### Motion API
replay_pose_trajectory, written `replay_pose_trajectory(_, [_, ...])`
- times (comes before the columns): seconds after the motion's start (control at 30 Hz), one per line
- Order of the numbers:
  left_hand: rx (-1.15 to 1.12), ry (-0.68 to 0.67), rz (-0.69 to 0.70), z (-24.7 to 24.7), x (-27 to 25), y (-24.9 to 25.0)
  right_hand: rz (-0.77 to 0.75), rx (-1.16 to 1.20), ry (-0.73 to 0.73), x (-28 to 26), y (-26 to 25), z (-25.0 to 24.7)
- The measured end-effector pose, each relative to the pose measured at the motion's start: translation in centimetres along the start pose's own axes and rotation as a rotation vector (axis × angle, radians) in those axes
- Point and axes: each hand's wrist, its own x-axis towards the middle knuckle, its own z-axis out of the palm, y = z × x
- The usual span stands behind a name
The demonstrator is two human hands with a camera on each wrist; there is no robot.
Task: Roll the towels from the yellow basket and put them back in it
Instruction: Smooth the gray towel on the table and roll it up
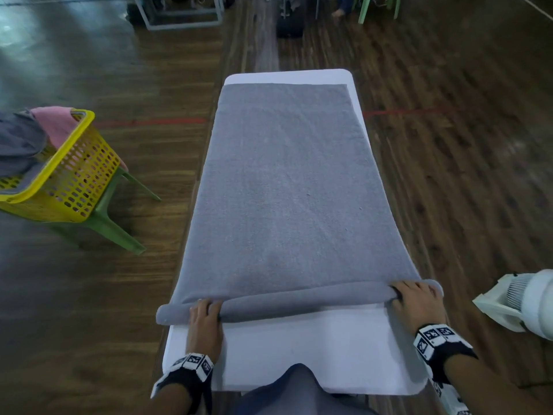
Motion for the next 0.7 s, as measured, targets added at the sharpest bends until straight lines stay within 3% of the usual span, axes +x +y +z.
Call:
replay_pose_trajectory(0.17, [-0.049, -0.066, 0.032, 1.3, -0.1, 4.3, 0.25, 0.03, -0.048, -2.9, 2.7, 0.1])
replay_pose_trajectory(0.3, [-0.042, -0.112, 0.162, 0.5, -1.5, 3.3, 0.326, 0.063, -0.051, -6.4, 2.3, 0.7])
replay_pose_trajectory(0.37, [-0.022, -0.126, 0.178, -0.3, -2.7, 1.6, 0.306, 0.059, -0.022, -8.1, 1.4, 0.9])
replay_pose_trajectory(0.47, [-0.001, -0.135, 0.145, -1.6, -4.4, -1.5, 0.157, 0.009, 0.046, -10.0, 0.0, 1.2])
replay_pose_trajectory(0.63, [0.15, -0.197, 0.126, -2.9, -6.1, -4.1, -0.014, -0.072, -0.007, -11.1, -0.4, 2.8])
replay_pose_trajectory(0.7, [0.19, -0.13, 0.115, -3.0, -5.6, -3.9, -0.05, -0.038, 0.053, -10.8, -0.4, 2.7])
